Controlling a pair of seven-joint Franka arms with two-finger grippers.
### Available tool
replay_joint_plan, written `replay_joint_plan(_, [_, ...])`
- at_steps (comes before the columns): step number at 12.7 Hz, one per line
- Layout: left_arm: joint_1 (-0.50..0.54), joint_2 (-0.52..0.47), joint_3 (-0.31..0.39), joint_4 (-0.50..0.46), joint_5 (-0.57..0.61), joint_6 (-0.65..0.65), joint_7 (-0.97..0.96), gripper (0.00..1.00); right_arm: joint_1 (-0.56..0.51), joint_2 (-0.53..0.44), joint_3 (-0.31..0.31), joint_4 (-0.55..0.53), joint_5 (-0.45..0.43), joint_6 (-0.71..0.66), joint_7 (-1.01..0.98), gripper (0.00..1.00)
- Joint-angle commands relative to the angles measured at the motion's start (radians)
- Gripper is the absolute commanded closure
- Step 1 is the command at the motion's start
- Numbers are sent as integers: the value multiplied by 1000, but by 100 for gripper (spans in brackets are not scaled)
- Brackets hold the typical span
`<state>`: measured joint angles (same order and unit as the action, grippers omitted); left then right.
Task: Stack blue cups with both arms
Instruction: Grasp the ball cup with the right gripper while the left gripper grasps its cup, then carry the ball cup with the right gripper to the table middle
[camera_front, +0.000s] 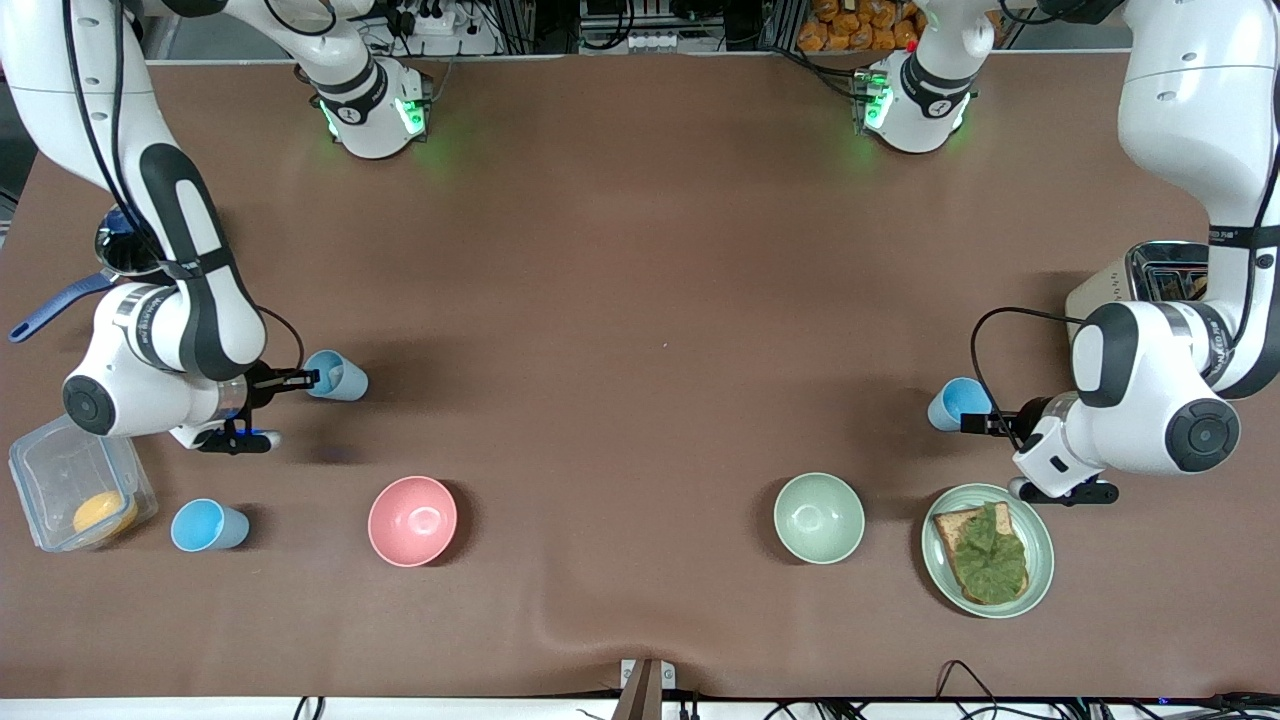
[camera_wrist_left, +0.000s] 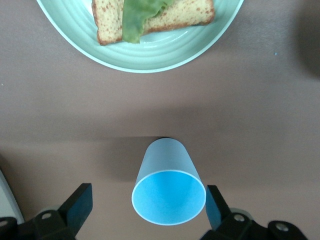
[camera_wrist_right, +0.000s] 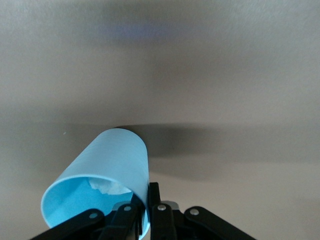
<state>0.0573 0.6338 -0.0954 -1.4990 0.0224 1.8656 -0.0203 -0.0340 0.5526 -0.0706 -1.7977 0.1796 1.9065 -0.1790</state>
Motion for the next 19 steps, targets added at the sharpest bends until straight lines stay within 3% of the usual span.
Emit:
replay_joint_plan(1, [4, 7, -4, 5, 22, 9, -23, 0, -3, -7, 11, 49, 20, -90, 12, 100])
replay_joint_plan(5, [3, 32, -4, -4, 24, 64, -23, 0, 26, -8, 11, 121, 51, -222, 59, 100])
replay_joint_plan(10, [10, 18, -4, -66, 24, 96, -13, 0, 141, -39, 12, 250, 127, -428, 323, 100])
replay_joint_plan(15, [18, -29, -4, -78, 14, 86, -18, 0, 385, -68, 12, 277, 153, -296, 691, 100])
replay_joint_plan(19, [42, -52, -6, -142, 16, 87, -12, 0, 567, -48, 12, 221, 241, 56, 889, 100])
